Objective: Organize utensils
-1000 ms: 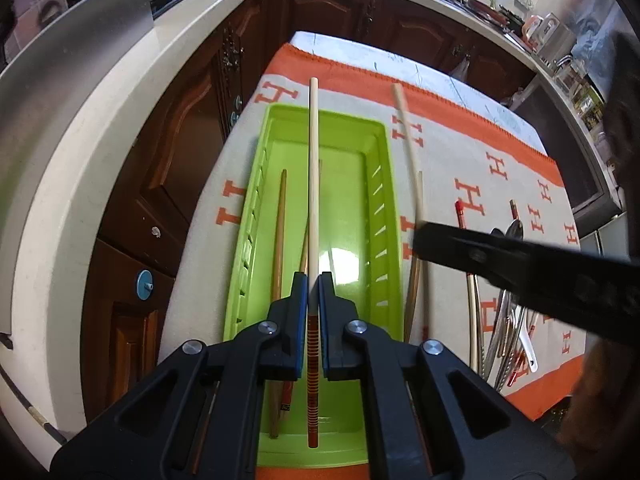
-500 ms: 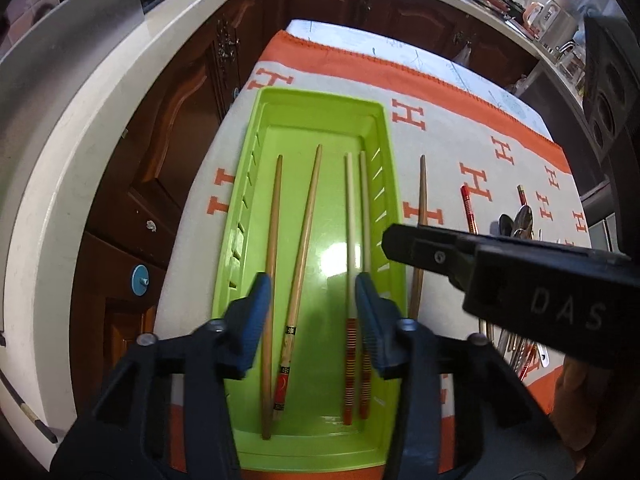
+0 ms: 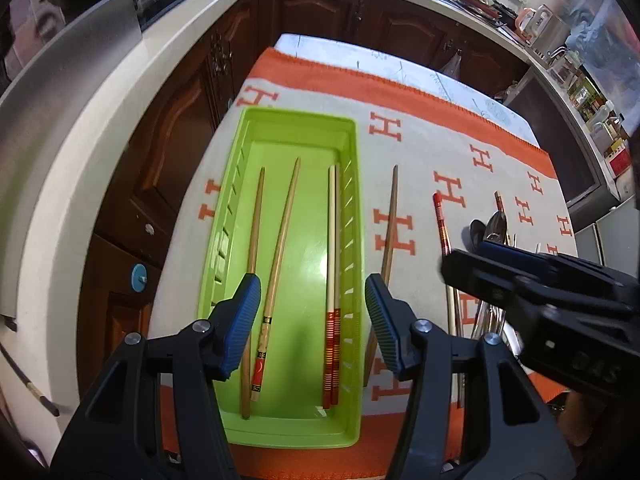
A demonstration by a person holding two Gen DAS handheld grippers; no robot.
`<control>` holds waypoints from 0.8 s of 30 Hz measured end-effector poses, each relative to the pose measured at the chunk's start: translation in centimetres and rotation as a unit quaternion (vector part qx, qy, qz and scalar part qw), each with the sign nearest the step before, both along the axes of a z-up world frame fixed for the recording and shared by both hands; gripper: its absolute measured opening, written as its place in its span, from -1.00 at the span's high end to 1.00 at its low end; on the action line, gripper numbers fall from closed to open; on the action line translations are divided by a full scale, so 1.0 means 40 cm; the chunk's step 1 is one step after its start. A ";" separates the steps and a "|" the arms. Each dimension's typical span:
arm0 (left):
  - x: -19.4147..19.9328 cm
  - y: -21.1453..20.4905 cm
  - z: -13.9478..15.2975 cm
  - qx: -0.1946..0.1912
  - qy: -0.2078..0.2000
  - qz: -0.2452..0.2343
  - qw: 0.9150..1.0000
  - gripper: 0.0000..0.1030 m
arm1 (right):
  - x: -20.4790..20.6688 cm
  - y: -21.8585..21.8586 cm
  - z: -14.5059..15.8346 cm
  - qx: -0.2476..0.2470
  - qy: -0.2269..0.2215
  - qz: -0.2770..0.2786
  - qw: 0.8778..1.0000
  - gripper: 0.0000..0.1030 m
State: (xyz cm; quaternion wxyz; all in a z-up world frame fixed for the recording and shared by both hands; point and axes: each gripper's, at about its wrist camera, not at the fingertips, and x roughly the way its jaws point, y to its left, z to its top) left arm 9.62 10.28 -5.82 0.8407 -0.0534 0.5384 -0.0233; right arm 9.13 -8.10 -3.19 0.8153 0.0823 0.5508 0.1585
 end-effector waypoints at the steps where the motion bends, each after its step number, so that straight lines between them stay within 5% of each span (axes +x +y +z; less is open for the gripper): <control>1: -0.005 -0.007 0.010 0.007 -0.008 0.000 1.000 0.00 | -0.006 -0.009 0.011 -0.006 -0.005 -0.003 1.000 0.20; 11: -0.023 -0.090 0.150 0.007 -0.072 -0.043 0.996 0.01 | -0.036 -0.090 0.163 -0.053 -0.048 -0.016 0.997 0.19; 17: -0.025 -0.182 0.241 0.051 -0.103 -0.106 0.988 0.00 | -0.033 -0.141 0.249 -0.055 -0.061 -0.032 0.996 0.09; 24: 0.017 -0.223 0.291 0.004 -0.098 -0.138 0.986 -0.24 | -0.005 -0.183 0.298 -0.039 -0.066 -0.049 0.996 0.04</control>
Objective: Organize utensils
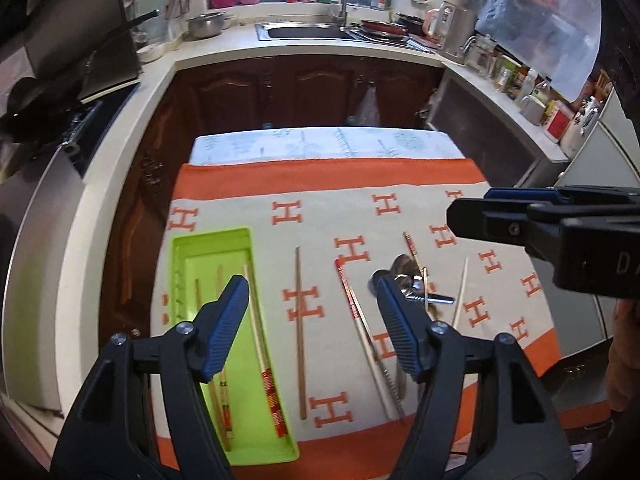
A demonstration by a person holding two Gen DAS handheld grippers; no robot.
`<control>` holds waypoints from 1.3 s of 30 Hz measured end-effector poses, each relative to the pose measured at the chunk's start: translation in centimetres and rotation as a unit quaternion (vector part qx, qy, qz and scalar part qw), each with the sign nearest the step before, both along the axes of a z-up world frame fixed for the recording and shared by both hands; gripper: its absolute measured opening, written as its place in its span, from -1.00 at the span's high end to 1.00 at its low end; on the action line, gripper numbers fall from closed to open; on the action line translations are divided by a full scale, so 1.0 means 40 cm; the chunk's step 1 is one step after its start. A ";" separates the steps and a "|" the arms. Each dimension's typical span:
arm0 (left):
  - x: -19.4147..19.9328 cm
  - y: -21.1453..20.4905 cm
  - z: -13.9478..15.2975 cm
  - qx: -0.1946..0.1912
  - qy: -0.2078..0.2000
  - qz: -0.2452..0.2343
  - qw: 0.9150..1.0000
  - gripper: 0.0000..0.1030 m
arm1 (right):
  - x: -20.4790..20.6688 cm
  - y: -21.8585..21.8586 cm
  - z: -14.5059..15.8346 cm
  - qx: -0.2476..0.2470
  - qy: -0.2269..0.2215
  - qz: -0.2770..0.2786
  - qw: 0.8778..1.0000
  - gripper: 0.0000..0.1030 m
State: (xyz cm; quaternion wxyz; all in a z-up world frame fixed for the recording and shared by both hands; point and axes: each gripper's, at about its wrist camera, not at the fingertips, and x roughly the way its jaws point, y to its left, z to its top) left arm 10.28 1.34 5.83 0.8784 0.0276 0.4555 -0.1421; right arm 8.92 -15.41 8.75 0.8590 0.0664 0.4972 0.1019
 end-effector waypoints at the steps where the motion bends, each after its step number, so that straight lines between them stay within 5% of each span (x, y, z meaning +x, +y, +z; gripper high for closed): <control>1: 0.011 -0.006 -0.003 0.001 0.005 -0.003 1.000 -0.24 | 0.003 0.000 0.000 0.000 -0.003 0.001 1.000 0.00; 10: 0.117 -0.052 -0.179 0.057 0.079 -0.009 0.995 -0.21 | 0.080 -0.005 -0.145 0.030 0.042 0.000 0.999 -0.02; 15: 0.183 -0.055 -0.305 0.066 0.133 -0.006 0.989 0.20 | 0.123 -0.020 -0.249 0.043 0.078 -0.004 0.996 -0.02; 21: 0.242 -0.056 -0.415 0.072 0.180 -0.002 0.981 0.47 | 0.166 -0.049 -0.358 0.050 0.114 -0.015 0.992 0.02; 28: 0.283 -0.064 -0.495 0.075 0.219 -0.006 0.973 0.73 | 0.184 -0.063 -0.448 0.056 0.151 -0.019 0.987 0.12; 39: 0.266 -0.074 -0.552 0.078 0.269 -0.015 0.960 0.75 | 0.187 -0.064 -0.464 0.063 0.155 -0.016 0.986 0.12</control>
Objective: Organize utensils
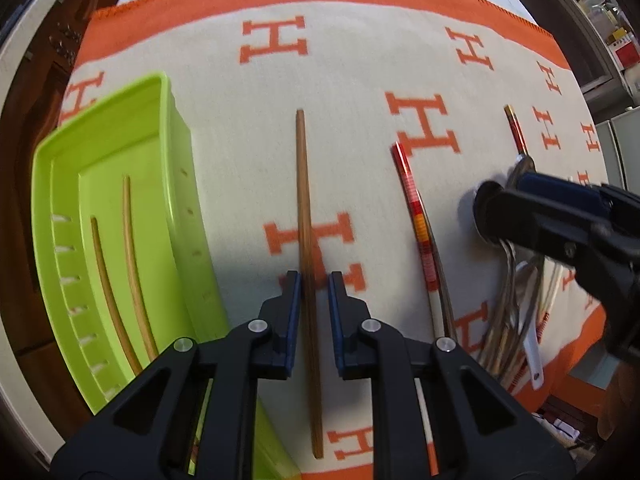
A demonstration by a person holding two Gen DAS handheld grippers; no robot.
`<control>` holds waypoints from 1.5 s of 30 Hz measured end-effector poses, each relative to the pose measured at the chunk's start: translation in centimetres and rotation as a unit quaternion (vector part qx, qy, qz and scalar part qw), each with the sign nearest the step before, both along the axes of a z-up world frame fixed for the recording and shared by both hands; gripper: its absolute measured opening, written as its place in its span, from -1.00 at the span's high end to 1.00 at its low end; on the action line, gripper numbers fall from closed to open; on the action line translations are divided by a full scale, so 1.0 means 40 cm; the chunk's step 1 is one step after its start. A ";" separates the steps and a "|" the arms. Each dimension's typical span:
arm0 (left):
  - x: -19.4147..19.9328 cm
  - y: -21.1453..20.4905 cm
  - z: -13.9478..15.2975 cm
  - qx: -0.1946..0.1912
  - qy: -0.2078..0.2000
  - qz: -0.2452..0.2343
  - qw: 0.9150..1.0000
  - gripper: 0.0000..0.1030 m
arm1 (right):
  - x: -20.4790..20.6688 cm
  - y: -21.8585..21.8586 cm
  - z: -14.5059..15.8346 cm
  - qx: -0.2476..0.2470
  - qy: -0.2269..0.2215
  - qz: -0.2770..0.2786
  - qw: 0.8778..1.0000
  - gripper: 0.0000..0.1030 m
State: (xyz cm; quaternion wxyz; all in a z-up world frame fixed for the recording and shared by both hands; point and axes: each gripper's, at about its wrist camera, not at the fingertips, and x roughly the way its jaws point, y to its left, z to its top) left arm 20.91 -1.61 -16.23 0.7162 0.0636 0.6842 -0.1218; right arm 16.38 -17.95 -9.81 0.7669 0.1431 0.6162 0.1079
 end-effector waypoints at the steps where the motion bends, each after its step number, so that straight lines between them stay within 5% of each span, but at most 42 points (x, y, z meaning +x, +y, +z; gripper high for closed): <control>1: -0.010 -0.002 -0.002 0.001 0.005 -0.002 1.000 0.75 | -0.001 0.002 0.000 0.001 0.000 0.001 1.000 0.12; 8: -0.068 -0.022 -0.002 0.011 -0.010 -0.009 1.000 0.85 | -0.010 0.015 -0.010 0.011 0.008 0.009 1.000 0.13; 19: -0.156 0.059 0.066 -0.060 -0.017 0.052 0.997 0.92 | -0.049 0.065 -0.060 0.037 0.061 0.028 0.997 0.46; 26: -0.201 0.101 0.141 -0.079 -0.045 0.055 0.994 0.92 | -0.079 0.097 -0.076 0.034 0.082 0.031 0.996 0.47; 41: -0.206 0.180 0.192 -0.097 -0.070 0.081 0.989 0.92 | -0.116 0.161 -0.101 -0.051 0.080 0.030 0.995 0.48; 45: -0.211 0.199 0.192 -0.103 -0.073 0.090 0.988 0.92 | -0.123 0.192 -0.099 -0.103 0.058 0.031 0.992 0.88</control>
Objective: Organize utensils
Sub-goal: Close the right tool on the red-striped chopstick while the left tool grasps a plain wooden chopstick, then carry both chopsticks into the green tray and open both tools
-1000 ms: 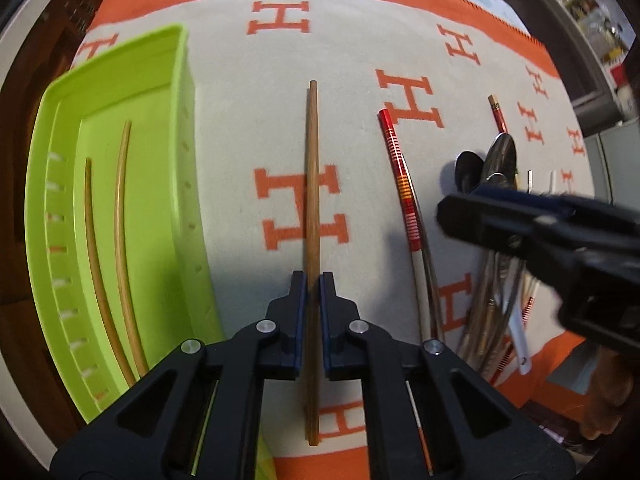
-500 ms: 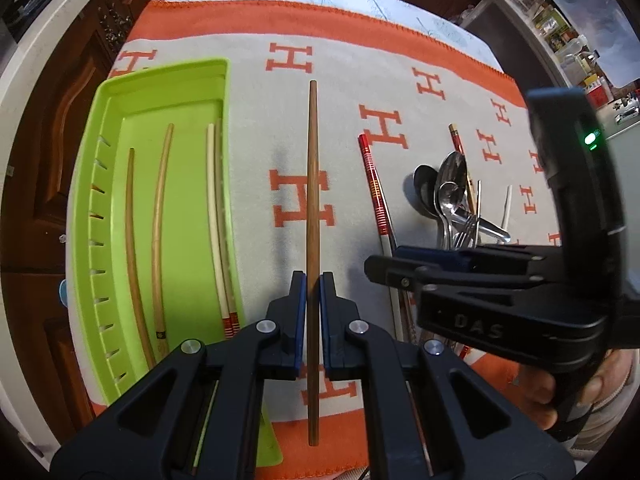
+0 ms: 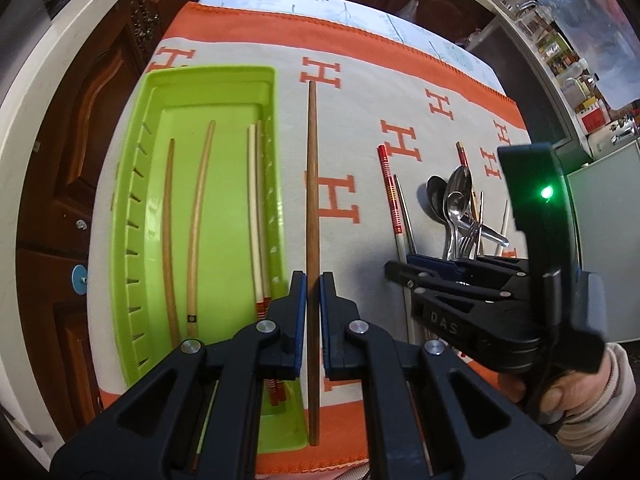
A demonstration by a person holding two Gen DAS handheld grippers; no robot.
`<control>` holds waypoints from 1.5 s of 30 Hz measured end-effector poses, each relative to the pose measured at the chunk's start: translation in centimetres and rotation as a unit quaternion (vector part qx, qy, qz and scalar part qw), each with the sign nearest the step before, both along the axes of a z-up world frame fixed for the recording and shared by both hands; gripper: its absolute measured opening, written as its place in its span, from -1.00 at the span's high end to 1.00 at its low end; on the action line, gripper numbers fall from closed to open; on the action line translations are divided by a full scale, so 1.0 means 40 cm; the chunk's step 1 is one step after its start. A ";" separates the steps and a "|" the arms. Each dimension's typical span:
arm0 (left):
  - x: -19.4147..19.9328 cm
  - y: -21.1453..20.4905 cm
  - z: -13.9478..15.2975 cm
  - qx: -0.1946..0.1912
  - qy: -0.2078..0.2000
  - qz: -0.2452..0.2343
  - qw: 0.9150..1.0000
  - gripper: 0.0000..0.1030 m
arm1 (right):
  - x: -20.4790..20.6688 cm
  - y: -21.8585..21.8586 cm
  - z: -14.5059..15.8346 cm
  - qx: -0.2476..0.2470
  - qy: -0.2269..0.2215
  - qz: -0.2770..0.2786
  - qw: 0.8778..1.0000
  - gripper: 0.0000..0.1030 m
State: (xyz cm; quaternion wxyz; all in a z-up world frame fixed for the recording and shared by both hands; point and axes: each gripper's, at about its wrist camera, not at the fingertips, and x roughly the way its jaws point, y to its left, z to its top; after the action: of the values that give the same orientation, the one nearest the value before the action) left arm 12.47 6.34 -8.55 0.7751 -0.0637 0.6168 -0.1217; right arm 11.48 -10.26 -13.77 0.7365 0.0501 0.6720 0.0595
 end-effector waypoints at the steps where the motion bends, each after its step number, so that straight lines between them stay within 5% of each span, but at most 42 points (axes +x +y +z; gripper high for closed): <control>1: -0.003 0.009 0.005 -0.001 -0.002 0.002 1.000 0.92 | -0.001 0.001 0.000 0.001 -0.002 -0.005 1.000 0.89; 6: -0.014 0.055 0.033 0.001 -0.017 0.015 1.000 0.92 | -0.004 -0.007 0.033 0.050 -0.002 -0.025 0.998 0.89; 15: -0.004 0.158 0.048 0.051 -0.049 0.053 0.996 0.92 | 0.012 0.071 0.225 0.198 -0.048 -0.002 0.979 0.89; 28: -0.014 0.196 -0.018 0.102 -0.059 0.089 0.989 0.89 | 0.064 0.200 0.116 0.197 -0.013 0.006 0.980 0.86; 33: -0.021 0.198 -0.027 0.084 -0.053 0.099 0.990 0.23 | 0.036 0.188 0.126 0.179 -0.035 0.023 0.983 0.82; 35: -0.026 0.191 -0.023 0.087 -0.060 0.099 0.989 0.13 | 0.022 0.168 0.141 0.172 -0.051 0.026 0.983 0.71; 45: -0.052 0.131 0.016 0.081 -0.081 0.081 0.990 0.10 | -0.053 0.069 0.163 0.146 -0.093 0.013 0.985 0.59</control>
State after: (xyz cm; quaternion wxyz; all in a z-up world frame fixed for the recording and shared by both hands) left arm 10.38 11.56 -7.90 0.8323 -0.0406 0.5527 -0.0127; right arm 9.37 -7.50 -7.27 0.7797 0.1427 0.5850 0.1715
